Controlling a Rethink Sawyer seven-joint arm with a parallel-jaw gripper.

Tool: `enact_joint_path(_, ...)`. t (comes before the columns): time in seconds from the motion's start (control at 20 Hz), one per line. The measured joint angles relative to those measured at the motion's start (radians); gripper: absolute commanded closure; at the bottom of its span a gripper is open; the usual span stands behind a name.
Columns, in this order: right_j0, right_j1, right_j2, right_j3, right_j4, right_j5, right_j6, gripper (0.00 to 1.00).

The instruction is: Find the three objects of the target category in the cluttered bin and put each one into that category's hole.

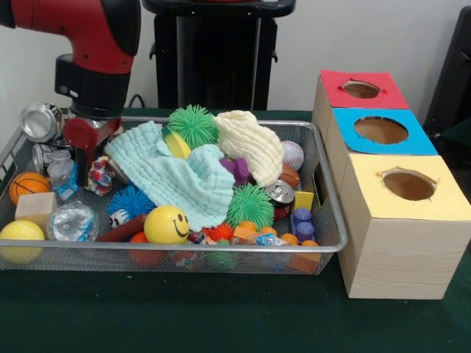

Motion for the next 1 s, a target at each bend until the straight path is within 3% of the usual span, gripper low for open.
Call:
enact_joint_path(0.3,-0.194,0.013,0.154,0.057,0.001,-0.08,0.0,0.0)
enact_joint_path(0.7,-0.381,0.053,0.309,0.112,0.0,-0.132,0.0,0.0)
enact_joint_path(0.8,-0.376,0.056,0.295,0.112,-0.001,-0.156,0.0,0.0)
enact_joint_path(0.95,-0.297,0.042,0.227,0.106,-0.002,-0.204,0.0,0.0)
enact_joint_path(1.0,-0.237,0.032,0.176,0.099,-0.001,-0.237,0.0,0.0)
